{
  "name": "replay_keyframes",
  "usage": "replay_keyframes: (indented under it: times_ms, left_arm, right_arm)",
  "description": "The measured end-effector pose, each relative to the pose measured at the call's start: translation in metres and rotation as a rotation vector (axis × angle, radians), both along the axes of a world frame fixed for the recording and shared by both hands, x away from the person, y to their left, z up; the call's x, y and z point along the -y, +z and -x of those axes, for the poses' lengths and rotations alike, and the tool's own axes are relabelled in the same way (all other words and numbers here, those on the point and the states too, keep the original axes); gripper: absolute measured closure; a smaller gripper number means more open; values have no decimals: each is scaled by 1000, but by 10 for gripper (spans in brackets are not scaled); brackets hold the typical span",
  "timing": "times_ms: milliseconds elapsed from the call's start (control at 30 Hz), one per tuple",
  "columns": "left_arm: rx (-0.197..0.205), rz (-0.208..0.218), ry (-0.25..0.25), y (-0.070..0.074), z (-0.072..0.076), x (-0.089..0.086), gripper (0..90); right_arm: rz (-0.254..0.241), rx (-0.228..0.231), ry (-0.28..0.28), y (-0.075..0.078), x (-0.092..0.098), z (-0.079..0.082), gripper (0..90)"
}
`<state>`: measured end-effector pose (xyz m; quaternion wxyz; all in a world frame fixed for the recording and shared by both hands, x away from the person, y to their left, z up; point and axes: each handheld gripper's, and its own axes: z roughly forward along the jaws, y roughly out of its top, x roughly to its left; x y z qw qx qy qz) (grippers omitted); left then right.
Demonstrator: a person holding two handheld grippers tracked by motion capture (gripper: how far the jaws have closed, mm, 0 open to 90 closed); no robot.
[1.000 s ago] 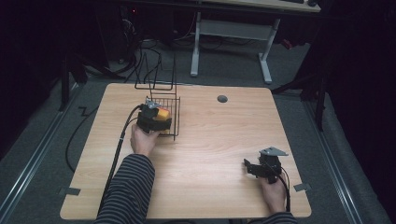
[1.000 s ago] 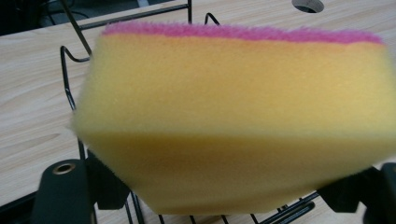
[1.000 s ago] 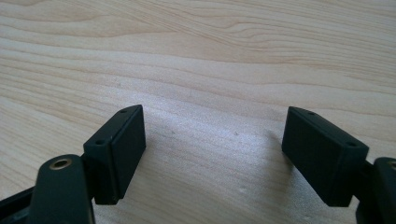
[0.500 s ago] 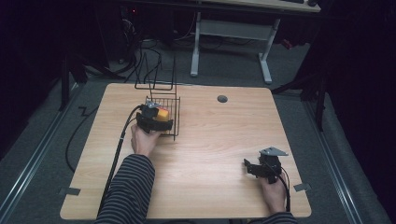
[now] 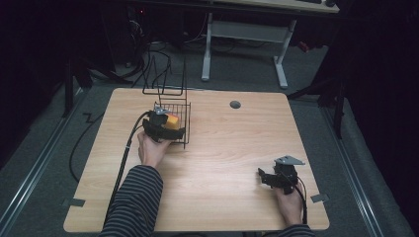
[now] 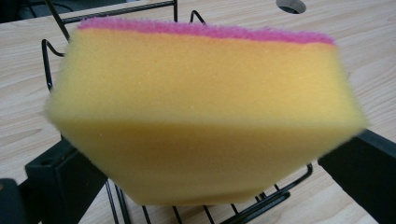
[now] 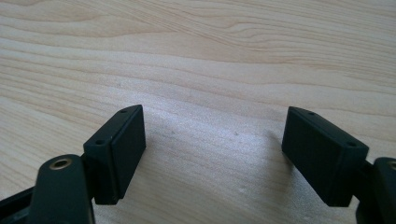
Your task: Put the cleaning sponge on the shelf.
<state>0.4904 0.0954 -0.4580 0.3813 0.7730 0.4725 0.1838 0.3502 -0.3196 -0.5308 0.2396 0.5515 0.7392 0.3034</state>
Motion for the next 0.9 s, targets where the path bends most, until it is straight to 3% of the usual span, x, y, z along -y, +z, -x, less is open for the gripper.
replay_keyframes:
  times_ms: [900]
  left_arm:
    - [36, 12, -31, 11, 32, -12, 12]
  right_arm:
    - [0, 0, 0, 0, 0, 0, 218]
